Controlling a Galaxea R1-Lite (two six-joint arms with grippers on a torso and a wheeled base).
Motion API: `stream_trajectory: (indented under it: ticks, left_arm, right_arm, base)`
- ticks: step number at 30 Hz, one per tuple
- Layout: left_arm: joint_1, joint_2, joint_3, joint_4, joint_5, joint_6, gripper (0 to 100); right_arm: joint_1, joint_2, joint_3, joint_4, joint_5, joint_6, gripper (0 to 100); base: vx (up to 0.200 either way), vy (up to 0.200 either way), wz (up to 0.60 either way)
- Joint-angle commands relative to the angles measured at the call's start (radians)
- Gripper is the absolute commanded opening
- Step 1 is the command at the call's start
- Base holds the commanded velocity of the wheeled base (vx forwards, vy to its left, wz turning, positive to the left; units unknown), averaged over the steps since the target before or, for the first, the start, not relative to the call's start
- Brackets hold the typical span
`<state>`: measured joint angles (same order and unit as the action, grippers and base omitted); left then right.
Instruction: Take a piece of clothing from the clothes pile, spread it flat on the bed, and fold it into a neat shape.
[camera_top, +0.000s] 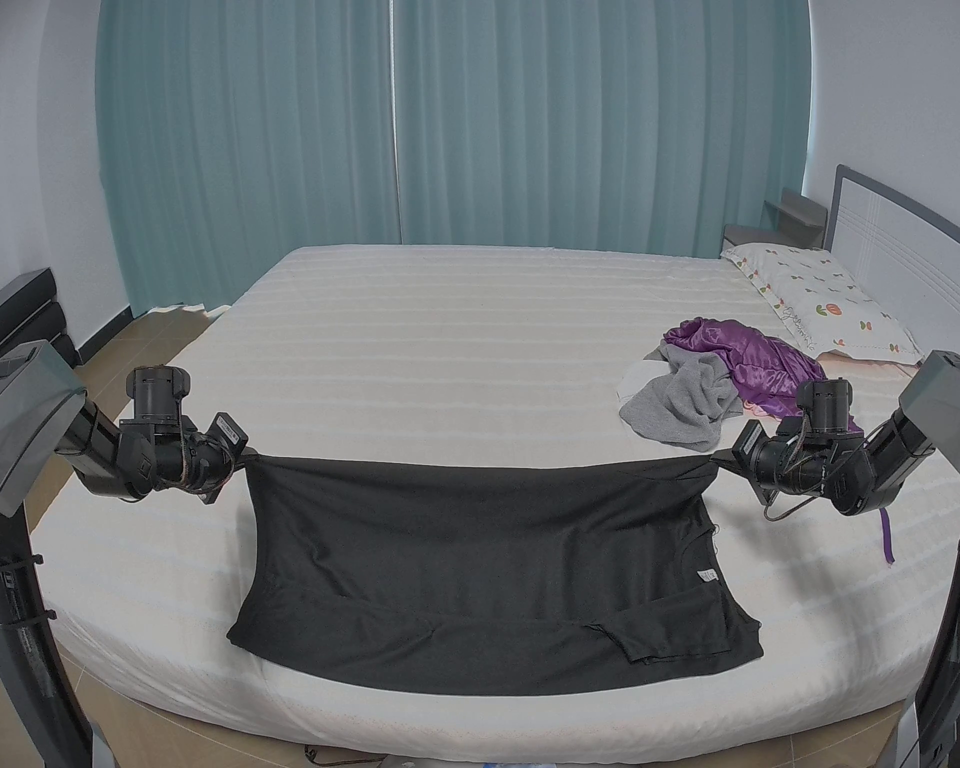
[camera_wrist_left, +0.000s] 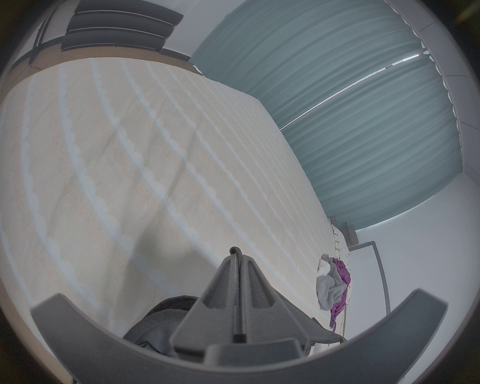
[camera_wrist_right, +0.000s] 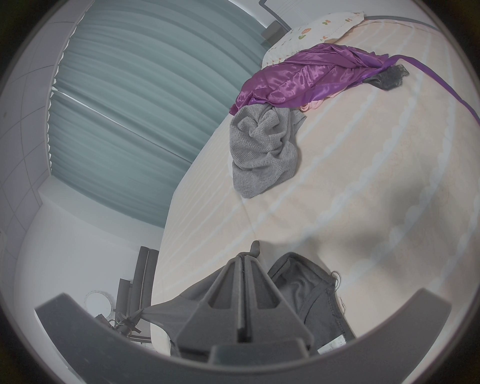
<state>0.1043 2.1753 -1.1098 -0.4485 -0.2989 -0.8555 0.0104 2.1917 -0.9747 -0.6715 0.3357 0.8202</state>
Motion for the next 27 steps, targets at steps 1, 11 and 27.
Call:
stream_trajectory:
  ticks: [1,11,27]
  left_arm:
    - [0.000,-0.028,0.015,0.001,0.000,0.007,0]
    - [0.005,-0.003,-0.033,-0.004,0.000,0.018,0]
    - [-0.011,0.215,-0.229,0.002,0.004,0.013,0]
  right_arm:
    - [-0.004,-0.032,0.024,-0.002,0.006,-0.001,0]
    - [-0.010,-0.007,-0.033,-0.003,0.005,0.000,0]
    - [-0.001,0.174,-0.245,0.012,-0.011,-0.003,0]
  base:
    - [0.000,0.000,0.00]
    - [0.000,0.000,0.00]
    - [0.000,0.000,0.00]
